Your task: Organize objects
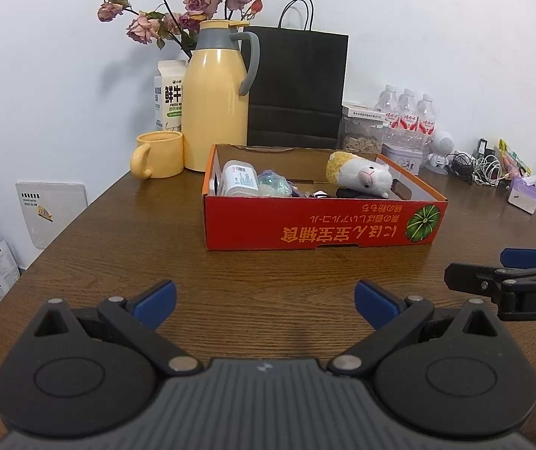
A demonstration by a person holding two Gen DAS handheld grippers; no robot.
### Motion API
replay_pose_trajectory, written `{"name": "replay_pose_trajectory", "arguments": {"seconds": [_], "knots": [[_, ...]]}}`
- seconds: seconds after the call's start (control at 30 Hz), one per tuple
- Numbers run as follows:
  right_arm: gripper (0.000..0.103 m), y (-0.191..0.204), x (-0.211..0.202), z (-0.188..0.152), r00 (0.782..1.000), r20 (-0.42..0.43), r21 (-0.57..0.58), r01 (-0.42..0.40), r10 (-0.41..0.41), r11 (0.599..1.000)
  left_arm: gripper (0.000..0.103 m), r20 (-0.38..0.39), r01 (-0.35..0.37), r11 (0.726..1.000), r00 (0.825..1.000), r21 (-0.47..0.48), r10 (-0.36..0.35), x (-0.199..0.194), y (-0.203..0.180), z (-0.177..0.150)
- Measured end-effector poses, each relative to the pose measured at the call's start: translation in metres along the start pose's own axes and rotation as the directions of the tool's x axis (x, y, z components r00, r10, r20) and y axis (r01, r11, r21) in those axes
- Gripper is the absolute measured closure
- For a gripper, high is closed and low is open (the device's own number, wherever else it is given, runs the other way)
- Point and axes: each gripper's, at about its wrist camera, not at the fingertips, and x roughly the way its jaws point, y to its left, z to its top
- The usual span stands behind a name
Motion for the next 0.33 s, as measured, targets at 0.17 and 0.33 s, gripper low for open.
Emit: {"name": "replay_pose_trajectory", "arguments": {"seconds": [0.17,0.33], "knots": [[0.000,-0.0003,0.0003,-0.0003,1.000,-0.002,0.000,0.000,0.000,1.000,0.000,-0.002,-0.005,1.000,1.000,0.002,0.005,0.0010,0.0002,-0.0010],[0.000,-0.0004,0.0016,-0.0026,1.000,-0.003,0.000,0.001,-0.001,1.000,0.000,-0.007,-0.008,1.000,1.000,0.001,0.008,0.0025,0.0014,-0.0012]]}}
